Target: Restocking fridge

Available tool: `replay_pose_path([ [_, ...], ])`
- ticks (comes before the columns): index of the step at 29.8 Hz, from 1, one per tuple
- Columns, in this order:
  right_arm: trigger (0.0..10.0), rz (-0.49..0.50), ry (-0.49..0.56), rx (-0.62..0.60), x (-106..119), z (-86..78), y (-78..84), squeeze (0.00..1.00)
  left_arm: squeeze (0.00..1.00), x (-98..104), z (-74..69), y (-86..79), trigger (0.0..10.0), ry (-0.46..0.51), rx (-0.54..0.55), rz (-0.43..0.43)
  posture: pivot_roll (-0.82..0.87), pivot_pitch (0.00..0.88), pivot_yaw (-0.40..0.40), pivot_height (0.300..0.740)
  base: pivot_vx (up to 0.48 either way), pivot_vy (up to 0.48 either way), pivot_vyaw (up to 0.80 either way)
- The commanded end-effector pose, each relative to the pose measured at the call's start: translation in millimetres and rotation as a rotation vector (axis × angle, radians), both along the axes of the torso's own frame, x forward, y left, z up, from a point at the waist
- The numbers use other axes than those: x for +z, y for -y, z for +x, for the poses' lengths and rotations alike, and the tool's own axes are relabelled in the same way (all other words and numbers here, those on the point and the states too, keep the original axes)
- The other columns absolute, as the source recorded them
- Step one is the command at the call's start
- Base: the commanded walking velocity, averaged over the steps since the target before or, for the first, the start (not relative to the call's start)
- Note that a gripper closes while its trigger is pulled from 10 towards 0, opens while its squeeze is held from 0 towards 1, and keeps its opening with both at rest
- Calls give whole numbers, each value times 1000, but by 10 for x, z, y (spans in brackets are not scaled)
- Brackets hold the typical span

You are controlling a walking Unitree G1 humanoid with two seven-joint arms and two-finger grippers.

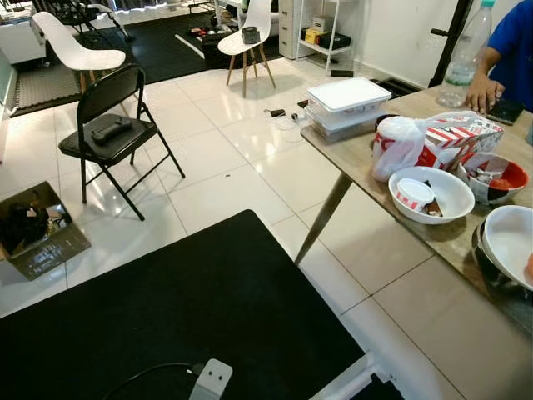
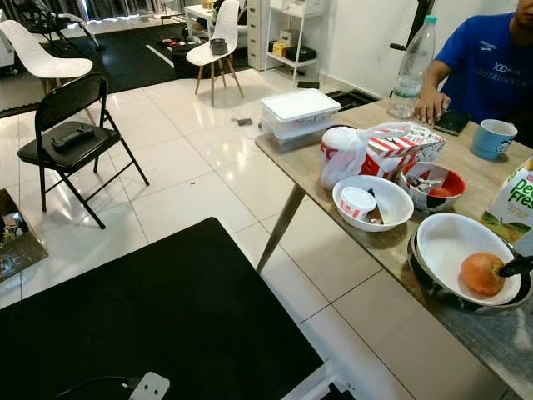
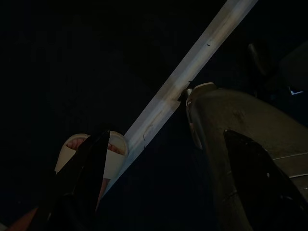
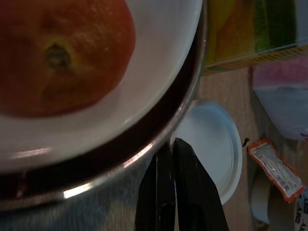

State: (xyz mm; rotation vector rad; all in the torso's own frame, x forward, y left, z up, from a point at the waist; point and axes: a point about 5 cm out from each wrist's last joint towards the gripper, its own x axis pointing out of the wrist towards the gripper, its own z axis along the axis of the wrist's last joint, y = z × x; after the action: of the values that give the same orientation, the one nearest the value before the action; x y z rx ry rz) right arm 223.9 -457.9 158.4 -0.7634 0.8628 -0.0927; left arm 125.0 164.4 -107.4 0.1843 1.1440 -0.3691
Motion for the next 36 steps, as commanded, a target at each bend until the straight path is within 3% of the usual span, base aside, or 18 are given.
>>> replay_pose_path([
  [1,7608,-12,2,-25,-40,8,-3,0,0,-76,-248,36,10000,-102,-2,-16,-44,0,-12,740,0,0,0],
  [2,9961,-38,25,-57,-60,13,5,0,0,-76,-250,35,10000,-102,-2,-15,-44,0,-12,740,0,0,0],
  [3,10000,-64,56,-118,-88,1,28,376,0,-78,-254,35,10000,-104,-3,-14,-45,0,-12,740,0,0,0],
  [4,10000,-64,56,-118,-88,1,28,376,0,-78,-254,35,10000,-104,-3,-14,-45,0,-12,740,0,0,0],
  [5,10000,-79,67,-143,-98,-11,43,1000,0,-78,-256,35,10000,-105,-2,-14,-45,0,-12,740,0,0,0],
  [15,10000,-172,141,-234,-34,-4,103,1000,0,-78,-255,39,10000,-104,2,-17,-38,0,-19,740,0,0,0],
  [16,10000,-177,160,-256,5,3,118,933,0,-77,-252,39,10000,-102,3,-17,-38,0,-19,740,0,0,0],
  [18,10000,-177,160,-256,5,3,118,933,0,-77,-252,39,10000,-102,3,-17,-38,0,-19,740,0,0,0],
  [19,10000,-166,292,-301,214,86,145,0,0,-76,-250,30,10000,-102,2,-15,-38,0,-20,740,0,0,0],
  [20,10000,-166,292,-301,214,86,145,0,0,-76,-250,30,10000,-102,2,-15,-38,0,-20,740,0,0,0],
  [21,10000,-142,419,-327,403,156,155,0,0,-76,-251,21,10000,-102,0,-12,-39,0,-21,740,0,0,0],
  [23,10000,-137,452,-333,453,174,157,0,0,-76,-252,18,10000,-102,0,-11,-39,0,-21,740,0,0,0],
  [26,10000,-44,528,-316,557,267,110,0,0,-75,-247,22,10000,-100,-3,-13,-39,0,-22,740,0,0,-763],
  [33,10000,-45,514,-295,552,295,85,0,0,-74,-243,28,10000,-99,-3,-15,-39,0,-26,740,0,0,-788],
  [36,10000,18,412,-185,493,365,-9,0,0,-72,-232,41,10000,-97,-5,-20,-39,0,-26,740,0,0,-800],
])
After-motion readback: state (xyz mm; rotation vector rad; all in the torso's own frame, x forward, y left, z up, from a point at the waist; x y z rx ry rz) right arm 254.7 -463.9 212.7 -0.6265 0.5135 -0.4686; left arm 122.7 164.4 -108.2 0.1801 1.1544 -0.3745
